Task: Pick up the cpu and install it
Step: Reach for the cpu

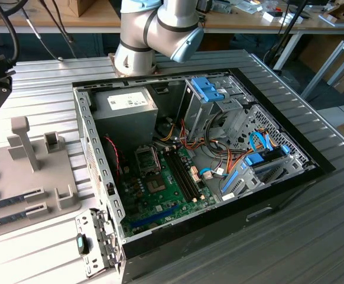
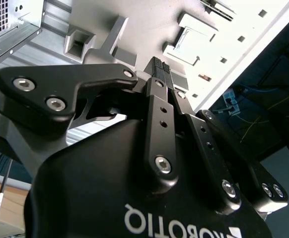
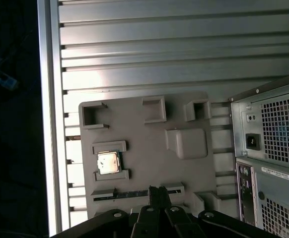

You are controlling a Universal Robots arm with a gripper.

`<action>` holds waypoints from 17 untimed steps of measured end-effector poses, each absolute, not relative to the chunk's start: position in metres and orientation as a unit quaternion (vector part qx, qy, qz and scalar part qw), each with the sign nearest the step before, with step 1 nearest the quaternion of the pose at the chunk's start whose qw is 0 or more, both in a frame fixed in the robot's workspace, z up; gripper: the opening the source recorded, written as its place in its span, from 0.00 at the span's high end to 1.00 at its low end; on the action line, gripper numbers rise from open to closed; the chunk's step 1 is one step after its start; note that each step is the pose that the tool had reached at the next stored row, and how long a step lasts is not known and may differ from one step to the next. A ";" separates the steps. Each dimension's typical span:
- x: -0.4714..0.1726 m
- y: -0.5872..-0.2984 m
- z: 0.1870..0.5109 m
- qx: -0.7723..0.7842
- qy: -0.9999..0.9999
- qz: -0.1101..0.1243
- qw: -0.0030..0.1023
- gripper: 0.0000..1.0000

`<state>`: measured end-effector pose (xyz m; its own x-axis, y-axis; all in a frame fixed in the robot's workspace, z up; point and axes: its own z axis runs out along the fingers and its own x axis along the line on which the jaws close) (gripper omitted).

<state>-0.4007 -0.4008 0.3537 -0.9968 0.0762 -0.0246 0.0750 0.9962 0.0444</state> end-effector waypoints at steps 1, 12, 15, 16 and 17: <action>-0.401 -0.401 0.353 0.038 0.999 0.022 0.013 0.90; -0.404 -0.401 0.344 0.038 0.999 0.022 0.013 0.90; -0.405 -0.401 0.342 0.038 0.999 0.022 0.013 0.90; -0.405 -0.401 0.341 0.038 0.999 0.022 0.013 0.90; -0.405 -0.401 0.340 0.038 0.999 0.022 0.013 0.90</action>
<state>-0.4046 -0.4008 0.3398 -0.9968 0.0762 -0.0245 0.0751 0.9962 0.0444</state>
